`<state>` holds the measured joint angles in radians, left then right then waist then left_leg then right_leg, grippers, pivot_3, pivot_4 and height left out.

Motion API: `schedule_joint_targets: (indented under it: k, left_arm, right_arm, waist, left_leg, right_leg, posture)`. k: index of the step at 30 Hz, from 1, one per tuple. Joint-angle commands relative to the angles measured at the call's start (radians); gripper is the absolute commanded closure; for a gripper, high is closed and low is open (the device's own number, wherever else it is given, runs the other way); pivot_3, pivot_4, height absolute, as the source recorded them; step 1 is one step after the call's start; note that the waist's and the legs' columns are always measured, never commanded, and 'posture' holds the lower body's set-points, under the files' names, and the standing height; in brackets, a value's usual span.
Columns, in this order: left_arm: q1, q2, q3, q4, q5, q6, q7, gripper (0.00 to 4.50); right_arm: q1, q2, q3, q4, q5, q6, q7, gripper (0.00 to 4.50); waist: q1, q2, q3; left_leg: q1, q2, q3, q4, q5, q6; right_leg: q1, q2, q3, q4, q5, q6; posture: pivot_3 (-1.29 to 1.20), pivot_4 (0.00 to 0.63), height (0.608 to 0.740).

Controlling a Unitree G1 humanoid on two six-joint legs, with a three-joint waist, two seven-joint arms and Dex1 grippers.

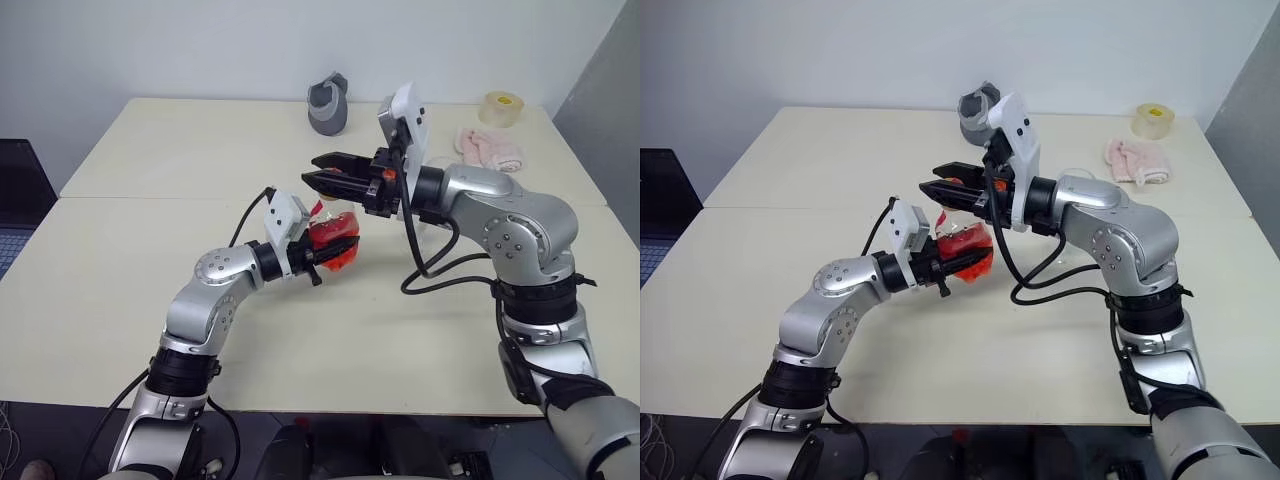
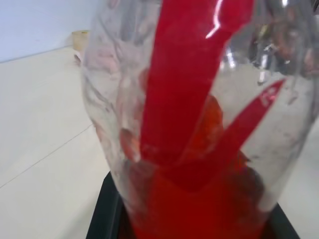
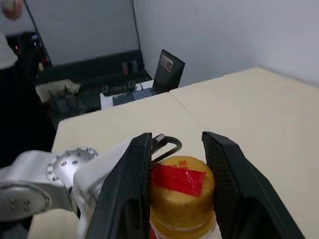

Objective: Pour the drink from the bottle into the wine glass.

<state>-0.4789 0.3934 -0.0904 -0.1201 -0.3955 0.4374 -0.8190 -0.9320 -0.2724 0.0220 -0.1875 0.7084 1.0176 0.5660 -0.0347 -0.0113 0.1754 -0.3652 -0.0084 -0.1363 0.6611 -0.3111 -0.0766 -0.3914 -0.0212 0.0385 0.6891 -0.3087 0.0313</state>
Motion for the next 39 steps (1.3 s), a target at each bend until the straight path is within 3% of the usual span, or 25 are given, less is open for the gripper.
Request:
schedule_joint_targets:
  k: [1, 7, 13, 22, 31, 39]
  left_arm:
    - [0.008, 0.009, 0.011, -0.05, -0.011, -0.009, -0.004, 3.35]
    - [0.0, 0.007, 0.008, -0.041, -0.011, -0.013, -0.007, 3.35]
    - [-0.005, 0.006, 0.006, -0.033, -0.013, -0.017, -0.009, 3.35]
    - [-0.012, 0.006, 0.006, -0.028, -0.014, -0.014, -0.009, 3.35]
    - [-0.002, 0.019, 0.018, -0.041, -0.021, -0.001, -0.004, 3.35]
    - [0.063, 0.046, 0.034, -0.105, -0.04, 0.031, 0.002, 3.35]
  right_arm:
    - [-0.052, 0.026, -0.127, -0.012, 0.107, 0.096, -0.085, 3.25]
    - [-0.079, 0.032, -0.183, -0.016, 0.17, 0.165, -0.154, 3.25]
    - [-0.017, -0.085, -0.01, -0.119, -0.026, -0.116, -0.014, 3.25]
    - [0.011, -0.095, 0.031, -0.115, -0.106, -0.263, 0.023, 3.25]
    - [0.015, -0.116, -0.102, -0.143, 0.043, -0.069, -0.05, 3.25]
    - [0.304, -0.202, -0.245, -0.443, 0.252, 0.154, -0.212, 3.25]
  waist:
    - [0.0, 0.0, 0.0]
    - [0.0, 0.0, 0.0]
    - [-0.002, 0.0, 0.0]
    - [-0.006, 0.0, 0.0]
    - [-0.003, 0.0, 0.0]
    - [0.003, 0.0, 0.0]
  left_leg:
    - [0.0, 0.0, 0.0, 0.0, 0.0, 0.0]
    - [0.0, 0.0, 0.0, 0.0, 0.0, 0.0]
    - [0.0, -0.001, 0.001, -0.001, -0.001, 0.002]
    - [0.0, 0.0, 0.001, 0.0, -0.001, 0.001]
    - [0.0, 0.0, 0.0, 0.0, 0.0, 0.0]
    - [-0.003, 0.0, -0.001, -0.002, -0.001, 0.002]
  right_leg:
    - [0.0, 0.0, 0.0, 0.0, 0.0, 0.0]
    - [0.0, 0.0, 0.0, 0.0, 0.0, 0.0]
    - [0.0, 0.0, 0.0, -0.001, 0.0, 0.0]
    - [0.0, 0.0, 0.0, 0.0, 0.0, 0.0]
    - [0.0, 0.0, 0.0, -0.001, 0.0, 0.0]
    - [0.0, -0.001, 0.001, -0.006, 0.0, 0.0]
  posture:
    - [0.0, 0.15, 0.74]
    - [0.0, 0.15, 0.74]
    - [0.0, 0.15, 0.74]
    - [0.0, 0.15, 0.74]
    - [0.0, 0.15, 0.74]
    - [0.0, 0.15, 0.74]
